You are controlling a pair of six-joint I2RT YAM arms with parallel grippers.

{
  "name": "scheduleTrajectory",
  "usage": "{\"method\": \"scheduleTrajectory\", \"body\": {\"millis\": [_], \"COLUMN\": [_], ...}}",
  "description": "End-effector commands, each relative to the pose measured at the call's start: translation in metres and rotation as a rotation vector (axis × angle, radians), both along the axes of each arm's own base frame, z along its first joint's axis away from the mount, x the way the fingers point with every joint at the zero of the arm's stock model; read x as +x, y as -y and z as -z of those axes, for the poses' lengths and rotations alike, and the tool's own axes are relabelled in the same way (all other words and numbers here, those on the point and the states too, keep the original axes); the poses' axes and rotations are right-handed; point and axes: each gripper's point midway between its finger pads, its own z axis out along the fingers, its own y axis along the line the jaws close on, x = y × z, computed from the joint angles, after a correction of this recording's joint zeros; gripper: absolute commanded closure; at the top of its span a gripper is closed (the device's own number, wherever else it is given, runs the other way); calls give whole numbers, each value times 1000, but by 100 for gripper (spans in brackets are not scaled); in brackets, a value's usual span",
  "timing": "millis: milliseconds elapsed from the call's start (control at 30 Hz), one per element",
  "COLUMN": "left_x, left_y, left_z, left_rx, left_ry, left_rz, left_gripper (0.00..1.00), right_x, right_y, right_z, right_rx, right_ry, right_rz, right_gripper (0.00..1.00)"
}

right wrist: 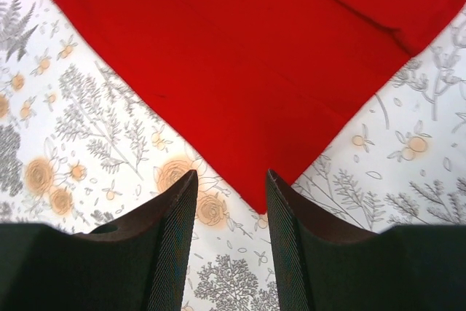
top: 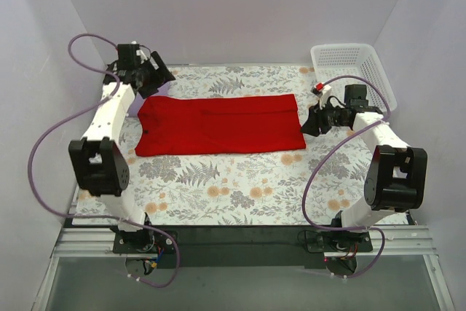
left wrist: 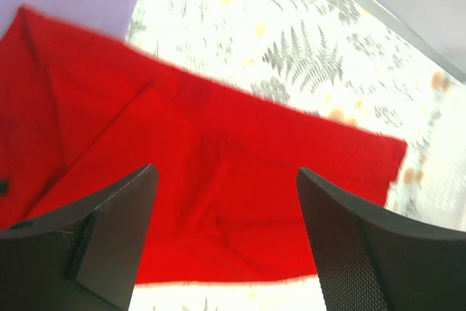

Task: Fold and stack the t-shirts

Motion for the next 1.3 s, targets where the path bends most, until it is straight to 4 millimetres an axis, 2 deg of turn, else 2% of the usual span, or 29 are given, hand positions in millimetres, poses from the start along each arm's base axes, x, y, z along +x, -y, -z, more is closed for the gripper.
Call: {"method": "scheduleTrajectory", "body": {"millis": [0, 33, 67, 100, 133, 167, 200, 233, 267, 300, 333, 367, 400, 433, 467, 500, 533, 567, 600, 633, 667, 700, 733, 833, 1100, 1267], "left_x": [-39, -54, -75, -87, -98, -123, -133, -143, -159, -166, -172, -178, -187, -193, -197, -202, -207, -210, -213, -219, -222, -223, -226, -227, -225, -224], "left_y": [-22, -22, -33, -32, -28, -30, -28, -26, -24, -24, -25, -27, -29, -30, -32, -33, -34, -37, -39, -40, -41, -42, -40, -37, -35, -35], "left_z": [-54, -68, -34, -29, -24, -14, -7, -7, 2, 4, 6, 12, 16, 21, 23, 26, 29, 32, 33, 36, 38, 38, 37, 39, 39, 42], "left_rx": [1, -23, -49, -84, -126, -141, -150, -149, -147, -143, -136, -123, -112, -107, -100, -96, -91, -79, -71, -62, -59, -71, -79, -94, -95, -95], "left_ry": [152, 196, 123, 118, 124, 119, 118, 137, 133, 140, 141, 131, 133, 123, 121, 122, 106, 100, 95, 85, 81, 82, 95, 93, 85, 81], "left_rz": [-8, 5, -18, -15, 15, 4, 8, 25, 27, 22, 17, 0, -17, -30, -45, -52, -65, -85, -94, -104, -118, -142, -133, -127, -113, -106], "left_gripper": [23, 23, 23, 23, 23, 23, 23, 23, 23, 23, 23, 23, 22, 21, 21, 21, 21, 21, 21, 21, 21, 20, 20, 21, 21, 21], "right_x": [-13, -16, -24, -21, -24, -31, -26, -25, -33, -30, -19, -21, -17, -2, -4, 3, 11, 22, 30, 40, 56, 64, 71, 74, 104, 100], "right_y": [-16, -20, -31, -34, -48, -66, -77, -88, -109, -119, -133, -153, -164, -180, -198, -209, -221, -241, -251, -261, -277, -283, -291, -308, -345, -360], "right_z": [-3, -3, -3, -8, -9, -12, -23, -23, -25, -30, -33, -36, -36, -38, -36, -12, -11, -25, -24, -1, -17, -11, 6, 15, 7, 32], "right_rx": [74, 85, 96, 88, 81, 77, 72, 68, 62, 58, 57, 59, 58, 63, 67, 58, 61, 79, 89, 85, 107, 112, 126, 202, 362, 345], "right_ry": [-11, -16, -40, -14, -16, -20, 10, 1, -8, -12, -10, -10, -34, -32, -50, -146, -163, -134, -191, -243, -208, -235, -277, -359, -333, -372], "right_rz": [-110, -137, -180, -205, -249, -304, -333, -359, -416, -430, -447, -488, -484, -491, -514, -475, -459, -467, -409, -374, -356, -321, -289, -237, -195, -174], "right_gripper": [51, 51, 51, 51, 51, 51, 50, 50, 50, 50, 50, 50, 50, 50, 49, 50, 50, 49, 49, 49, 50, 50, 50, 52, 57, 58]}}
